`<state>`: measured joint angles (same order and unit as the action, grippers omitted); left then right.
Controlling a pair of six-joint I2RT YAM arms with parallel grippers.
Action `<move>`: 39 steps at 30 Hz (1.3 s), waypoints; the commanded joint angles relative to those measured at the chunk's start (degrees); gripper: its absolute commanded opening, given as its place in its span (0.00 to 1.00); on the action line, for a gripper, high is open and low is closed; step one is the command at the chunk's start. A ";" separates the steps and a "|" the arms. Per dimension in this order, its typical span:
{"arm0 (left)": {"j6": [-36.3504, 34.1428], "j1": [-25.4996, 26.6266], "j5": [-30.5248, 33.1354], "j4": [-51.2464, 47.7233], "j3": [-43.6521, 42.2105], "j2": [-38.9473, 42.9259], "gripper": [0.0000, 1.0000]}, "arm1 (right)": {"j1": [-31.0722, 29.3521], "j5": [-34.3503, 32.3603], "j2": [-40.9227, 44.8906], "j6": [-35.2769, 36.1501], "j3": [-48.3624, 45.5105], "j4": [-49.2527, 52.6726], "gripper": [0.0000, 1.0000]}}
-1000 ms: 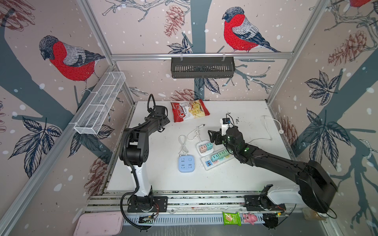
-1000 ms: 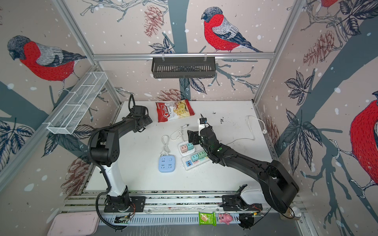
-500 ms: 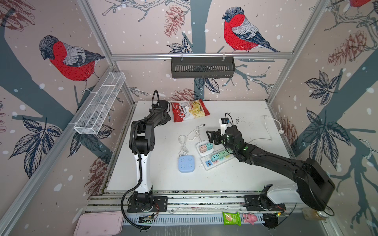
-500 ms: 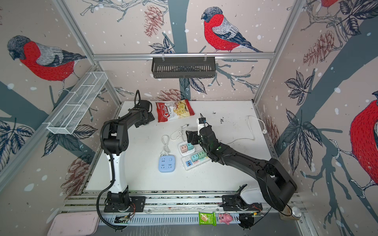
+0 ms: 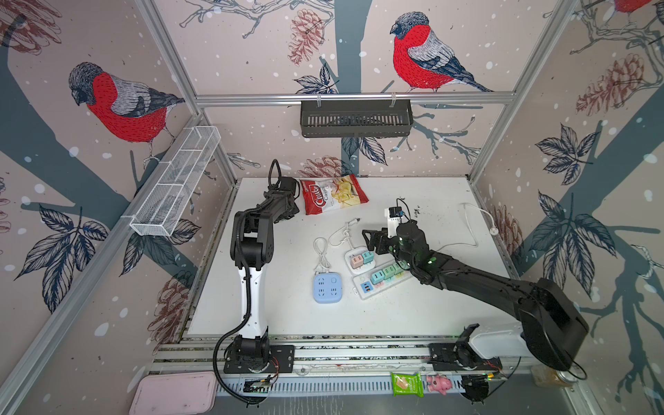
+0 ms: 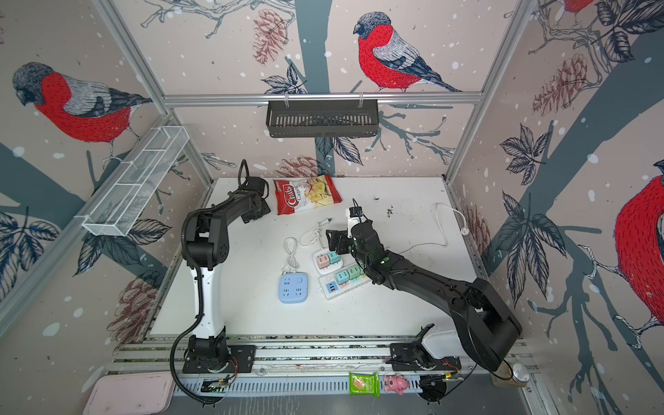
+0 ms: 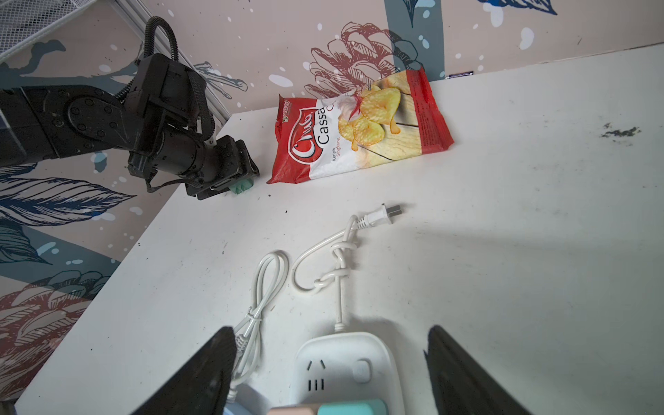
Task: Insert the plug
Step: 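Close the left gripper on the green adapter, then carry the green adapter with the left gripper and set it beside the blue socket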
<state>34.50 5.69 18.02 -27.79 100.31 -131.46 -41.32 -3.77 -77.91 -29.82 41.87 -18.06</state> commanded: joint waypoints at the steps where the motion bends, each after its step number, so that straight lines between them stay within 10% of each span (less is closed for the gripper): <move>1: -0.22 -0.24 0.43 -2.96 -0.21 -0.73 0.59 | 0.09 0.43 0.55 -0.50 -0.36 -1.84 0.83; 12: 4.91 0.08 -0.89 1.17 -13.04 6.38 0.21 | 0.38 1.46 0.41 -1.21 -1.13 -3.11 0.83; 27: 16.64 11.10 -5.36 21.63 -54.08 38.34 0.21 | 0.19 1.39 1.27 -1.47 -2.43 -4.34 0.80; 39: 19.29 18.76 1.47 28.35 -60.12 43.81 0.22 | -0.07 -1.97 1.17 0.44 -2.44 -4.17 0.80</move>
<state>51.13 23.51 15.16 -1.80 41.10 -88.09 -41.12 -3.77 -76.62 -30.98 39.40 -20.64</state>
